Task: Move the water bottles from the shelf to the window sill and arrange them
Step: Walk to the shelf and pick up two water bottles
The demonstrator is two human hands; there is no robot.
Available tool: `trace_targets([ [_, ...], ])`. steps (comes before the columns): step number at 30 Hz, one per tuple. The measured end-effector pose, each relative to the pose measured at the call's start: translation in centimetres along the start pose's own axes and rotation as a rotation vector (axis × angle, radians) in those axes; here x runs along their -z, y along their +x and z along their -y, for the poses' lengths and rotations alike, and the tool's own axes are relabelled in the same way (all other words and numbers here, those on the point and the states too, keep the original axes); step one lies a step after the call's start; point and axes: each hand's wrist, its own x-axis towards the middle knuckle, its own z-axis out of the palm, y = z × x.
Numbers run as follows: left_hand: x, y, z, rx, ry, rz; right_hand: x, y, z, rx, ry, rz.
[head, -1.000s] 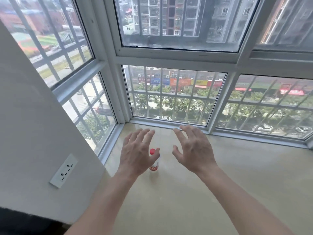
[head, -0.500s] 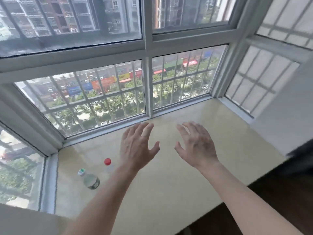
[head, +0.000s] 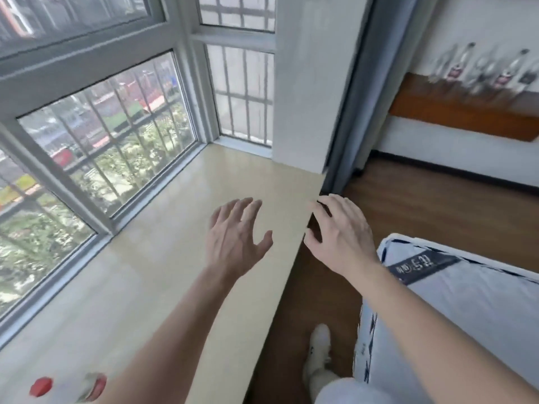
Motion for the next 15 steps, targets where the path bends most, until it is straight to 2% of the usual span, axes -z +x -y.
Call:
trace_targets([
  [7,-5.2,7.5,-7.6,-0.185,-0.022,0.051,-0.8,-0.4,-9.8,-0.168,-0.027,-0.068],
  [15,-12.9,18.6,-14.2,-0.278,-0.025,0.072,-5.0,5.6,-21.2,-0.267,0.002,-0.063],
])
